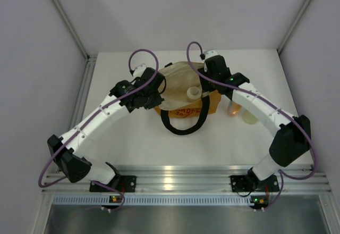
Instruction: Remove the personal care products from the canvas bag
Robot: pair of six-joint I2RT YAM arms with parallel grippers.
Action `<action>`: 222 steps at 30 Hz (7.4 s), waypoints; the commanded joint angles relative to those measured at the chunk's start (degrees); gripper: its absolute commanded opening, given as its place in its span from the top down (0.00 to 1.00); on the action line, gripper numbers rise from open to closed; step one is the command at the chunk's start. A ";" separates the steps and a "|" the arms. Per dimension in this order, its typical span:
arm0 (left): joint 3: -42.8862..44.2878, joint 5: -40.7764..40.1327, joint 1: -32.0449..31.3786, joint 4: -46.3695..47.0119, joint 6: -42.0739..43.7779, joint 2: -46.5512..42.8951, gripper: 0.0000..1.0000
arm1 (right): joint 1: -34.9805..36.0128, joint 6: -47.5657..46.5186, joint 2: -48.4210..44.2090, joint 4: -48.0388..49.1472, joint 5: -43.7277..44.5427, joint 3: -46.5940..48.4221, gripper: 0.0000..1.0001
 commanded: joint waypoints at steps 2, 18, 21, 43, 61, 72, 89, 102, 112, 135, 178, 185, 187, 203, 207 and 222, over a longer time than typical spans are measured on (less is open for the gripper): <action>0.05 0.06 -0.17 1.55 -0.89 0.18 1.00 | 0.16 -0.27 -5.47 5.64 -1.73 5.69 1.00; -0.39 -0.91 -0.17 1.55 -1.33 -0.18 1.00 | 1.83 -3.43 -6.52 5.91 -2.17 8.94 1.00; -0.21 -0.91 -0.17 1.55 -1.50 -0.09 1.00 | 2.26 -3.87 -6.87 5.91 -2.35 9.99 1.00; -0.48 -1.26 -0.17 1.46 -1.68 0.09 1.00 | 7.19 -7.39 -7.92 -2.44 -6.39 25.81 1.00; -1.88 -0.30 -0.17 1.46 -2.03 -0.44 1.00 | 7.10 -4.31 -12.23 -5.34 -0.33 35.92 1.00; -2.23 0.14 -0.17 1.63 -1.77 -0.79 1.00 | 3.50 -6.33 -13.73 -5.61 5.82 37.59 1.00; -2.23 0.14 -0.17 1.55 -1.24 -0.88 1.00 | -16.80 -1.14 -14.44 -5.78 -2.17 35.14 1.00; -1.97 1.02 -0.17 1.63 -0.62 -0.79 1.00 | -35.08 0.88 -13.64 3.88 -7.10 17.31 1.00; -1.88 1.37 -0.17 1.55 -0.01 -1.23 1.00 | -36.23 -0.53 -16.89 29.52 -9.11 -7.48 1.00; -1.62 2.08 -0.17 1.46 0.26 -0.79 1.00 | -36.14 -5.36 -8.90 40.01 -14.57 -22.26 1.00; 0.66 4.36 -0.17 1.72 -1.41 1.32 1.00 | 15.62 5.18 -10.75 -3.76 6.26 10.26 0.33; 2.07 3.75 -0.25 1.72 -2.38 1.23 1.00 | 17.73 11.33 -10.13 -4.38 8.11 2.45 0.32; 2.07 3.57 -0.17 1.90 -2.56 1.23 1.00 | 17.73 11.69 -9.86 -4.46 8.28 0.86 0.31; -1.80 4.28 -0.17 2.95 -2.56 1.24 1.00 | 10.53 8.35 5.77 -3.94 6.35 5.77 0.16; -2.50 3.92 -0.17 2.95 -2.47 0.79 1.00 | 8.42 7.91 7.54 -2.01 5.56 6.65 0.13; -3.20 4.10 -0.17 2.95 -2.03 0.44 1.00 | 3.15 7.29 14.48 5.03 0.39 4.55 0.10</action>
